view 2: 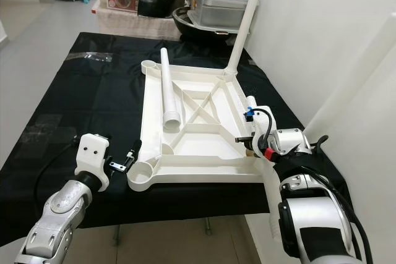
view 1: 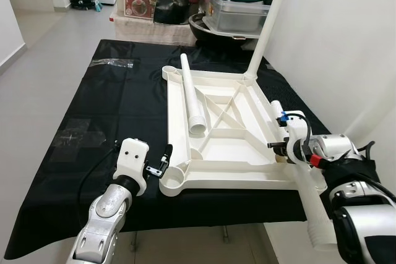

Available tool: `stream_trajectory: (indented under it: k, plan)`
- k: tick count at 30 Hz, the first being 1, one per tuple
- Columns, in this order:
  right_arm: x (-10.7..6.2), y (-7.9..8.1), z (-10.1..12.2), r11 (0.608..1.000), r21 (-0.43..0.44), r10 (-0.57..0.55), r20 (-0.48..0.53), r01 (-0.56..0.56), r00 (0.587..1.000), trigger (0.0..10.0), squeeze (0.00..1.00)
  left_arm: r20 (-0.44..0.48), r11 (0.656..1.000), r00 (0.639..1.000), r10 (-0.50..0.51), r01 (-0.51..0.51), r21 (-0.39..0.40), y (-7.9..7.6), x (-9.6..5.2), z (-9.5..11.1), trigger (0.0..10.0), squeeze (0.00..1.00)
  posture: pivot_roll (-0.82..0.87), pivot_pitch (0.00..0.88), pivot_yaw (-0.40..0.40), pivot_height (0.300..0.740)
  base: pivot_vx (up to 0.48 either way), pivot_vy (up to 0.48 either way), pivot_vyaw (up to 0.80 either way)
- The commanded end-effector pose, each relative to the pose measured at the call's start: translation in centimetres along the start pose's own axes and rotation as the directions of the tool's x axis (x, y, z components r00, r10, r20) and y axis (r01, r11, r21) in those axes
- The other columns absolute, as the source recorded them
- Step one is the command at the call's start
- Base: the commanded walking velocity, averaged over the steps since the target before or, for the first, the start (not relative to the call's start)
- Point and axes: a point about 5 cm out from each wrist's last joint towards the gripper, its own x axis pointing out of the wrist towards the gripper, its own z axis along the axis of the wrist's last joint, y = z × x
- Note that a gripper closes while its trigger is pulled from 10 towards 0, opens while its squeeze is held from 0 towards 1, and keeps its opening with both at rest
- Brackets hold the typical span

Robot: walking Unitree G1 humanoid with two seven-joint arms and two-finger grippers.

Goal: Building children table

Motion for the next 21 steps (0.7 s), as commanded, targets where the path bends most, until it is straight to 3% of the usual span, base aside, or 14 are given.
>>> stream_trajectory:
  k: [1,2,3,4,6,8,10,15,21]
  plan:
    - [0.1,-0.1,-0.1,1.0,0.0,-0.018,0.001,0.018,1.0,10.0,0.0,-0.012,1.0,1.0,-0.001,0.001,0.014,-0.2,-0.1,-0.3,10.0,0.0,0.02,0.0,-0.172,0.74,0.0,0.0,0.0]
    - [0.1,-0.1,-0.1,1.0,0.007,-0.02,0.006,0.02,1.0,10.0,0.0,-0.012,1.0,1.0,-0.001,0.001,0.015,-0.1,-0.1,-0.4,10.0,0.0,0.02,0.0,-0.172,0.74,0.0,0.0,0.0]
    - [0.0,-0.2,0.4,1.0,0.001,-0.027,0.037,0.027,0.999,10.0,0.34,-0.013,1.0,1.0,-0.001,0.001,0.016,-0.1,-0.1,-0.4,10.0,0.0,0.02,0.0,-0.172,0.74,0.0,0.0,0.0]
    - [-0.1,-0.1,0.9,0.999,-0.022,-0.026,0.08,0.027,0.997,10.0,0.95,-0.013,1.0,1.0,-0.001,0.001,0.016,-0.1,-0.1,-0.4,10.0,0.0,0.02,0.0,-0.171,0.74,0.0,0.0,0.0]
    - [-0.3,-0.1,1.4,0.999,-0.039,-0.023,0.109,0.028,0.994,10.0,0.95,-0.014,1.0,1.0,-0.001,0.001,0.017,-0.1,-0.1,-0.4,10.0,0.0,0.02,0.0,-0.171,0.74,0.0,0.0,0.0]
    - [-1.7,1.7,4.5,0.993,-0.107,0.075,0.266,-0.048,0.961,10.0,1.0,-0.014,1.0,1.0,-0.004,0.004,0.018,-0.1,-0.1,-0.4,10.0,0.0,0.02,0.0,-0.167,0.74,0.0,0.0,0.0]
    - [-2.7,2.8,6.0,0.986,-0.141,0.135,0.338,-0.092,0.931,10.0,1.0,-0.013,1.0,1.0,-0.006,0.006,0.018,-0.1,0.0,-0.4,10.0,0.0,0.02,0.0,-0.167,0.74,0.0,0.0,0.0]
    - [-4.9,4.4,8.2,0.973,-0.186,0.203,0.411,-0.137,0.889,10.0,1.0,-0.011,1.0,1.0,-0.012,0.012,0.018,-0.2,0.1,-0.3,10.0,0.0,0.01,0.0,-0.164,0.74,0.0,0.0,0.0]
    - [-5.5,4.2,8.8,0.975,-0.2,0.173,0.402,-0.098,0.899,10.0,1.0,-0.01,1.0,1.0,-0.015,0.015,0.017,-0.2,0.1,-0.3,10.0,0.0,0.01,0.0,-0.163,0.74,0.0,0.0,0.0]
